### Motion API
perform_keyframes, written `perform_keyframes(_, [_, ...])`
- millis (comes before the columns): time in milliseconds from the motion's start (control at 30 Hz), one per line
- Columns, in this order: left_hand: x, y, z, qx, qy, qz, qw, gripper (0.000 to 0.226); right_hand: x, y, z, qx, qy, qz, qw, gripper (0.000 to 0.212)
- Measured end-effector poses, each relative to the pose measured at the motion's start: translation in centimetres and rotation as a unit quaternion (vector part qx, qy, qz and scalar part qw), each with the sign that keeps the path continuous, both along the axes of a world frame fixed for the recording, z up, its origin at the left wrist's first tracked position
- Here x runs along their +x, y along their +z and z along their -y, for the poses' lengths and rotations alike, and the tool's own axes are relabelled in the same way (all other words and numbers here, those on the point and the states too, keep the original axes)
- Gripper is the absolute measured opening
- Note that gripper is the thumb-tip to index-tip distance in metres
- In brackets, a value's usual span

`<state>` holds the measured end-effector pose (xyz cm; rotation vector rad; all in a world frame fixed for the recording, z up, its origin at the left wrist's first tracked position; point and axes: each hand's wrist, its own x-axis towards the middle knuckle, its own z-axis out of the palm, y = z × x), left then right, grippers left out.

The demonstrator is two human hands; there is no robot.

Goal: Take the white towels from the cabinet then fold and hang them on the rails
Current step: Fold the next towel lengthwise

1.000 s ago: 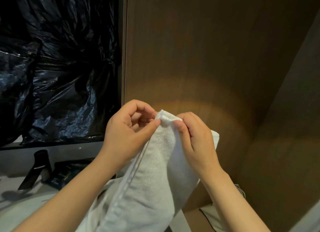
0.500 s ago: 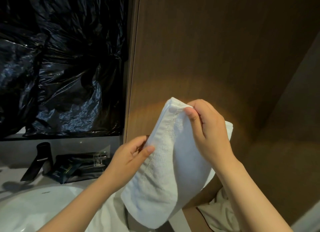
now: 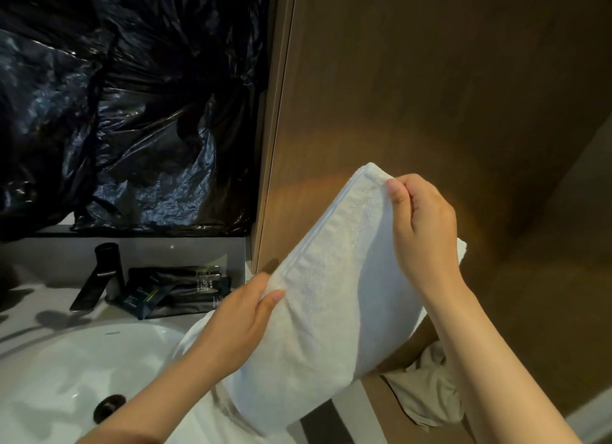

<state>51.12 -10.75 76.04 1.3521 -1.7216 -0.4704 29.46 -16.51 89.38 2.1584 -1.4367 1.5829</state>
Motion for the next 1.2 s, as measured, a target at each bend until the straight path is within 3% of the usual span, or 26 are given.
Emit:
perform_keyframes(167, [4.5, 3.8, -1.1, -0.011, 0.012, 0.039, 0.999, 0.046, 0.2, -2.0, 0.0, 0.059, -0.015, 0.035, 0.998, 0.028])
perform_keyframes(300, [7.3, 5.5, -1.5, 0.104, -0.037, 0.069, 0.991, 0.034, 0.3, -6.2, -0.8, 0.194, -0.034, 0.033, 0.98, 0.034])
perform_keyframes(400, [7.6, 0.9, -0.4, 0.203, -0.057, 0.117, 0.97, 0.037, 0.0, -12.2, -1.9, 0.318, -0.078, -0.006, 0.945, 0.035])
perform_keyframes(500, [6.2, -6.9, -0.5, 0.232, -0.078, 0.202, 0.948, 0.032, -1.3, -19.9, -3.6, 0.418, -0.106, -0.025, 0.902, 0.038])
perform_keyframes(600, [4.9, -11.6, -0.9, 0.223, -0.066, 0.21, 0.95, 0.035, -3.2, -25.2, -5.2, 0.44, -0.132, -0.011, 0.888, 0.04])
perform_keyframes(767, [5.1, -12.5, 0.2, 0.196, -0.038, 0.188, 0.962, 0.029, -4.0, -27.2, -5.2, 0.404, -0.185, 0.024, 0.895, 0.043])
perform_keyframes(933, [8.4, -14.5, -0.9, 0.217, 0.02, 0.211, 0.953, 0.03, -3.3, -28.4, -4.3, 0.435, -0.212, -0.03, 0.875, 0.046])
perform_keyframes(1067, [9.8, -16.3, -3.2, 0.136, 0.062, 0.172, 0.974, 0.038, -1.5, -28.9, -4.6, 0.487, -0.16, -0.029, 0.858, 0.032])
perform_keyframes(1200, [10.5, -16.4, -4.5, 0.143, 0.094, 0.133, 0.976, 0.039, 1.8, -27.6, -5.9, 0.49, -0.027, -0.032, 0.87, 0.039])
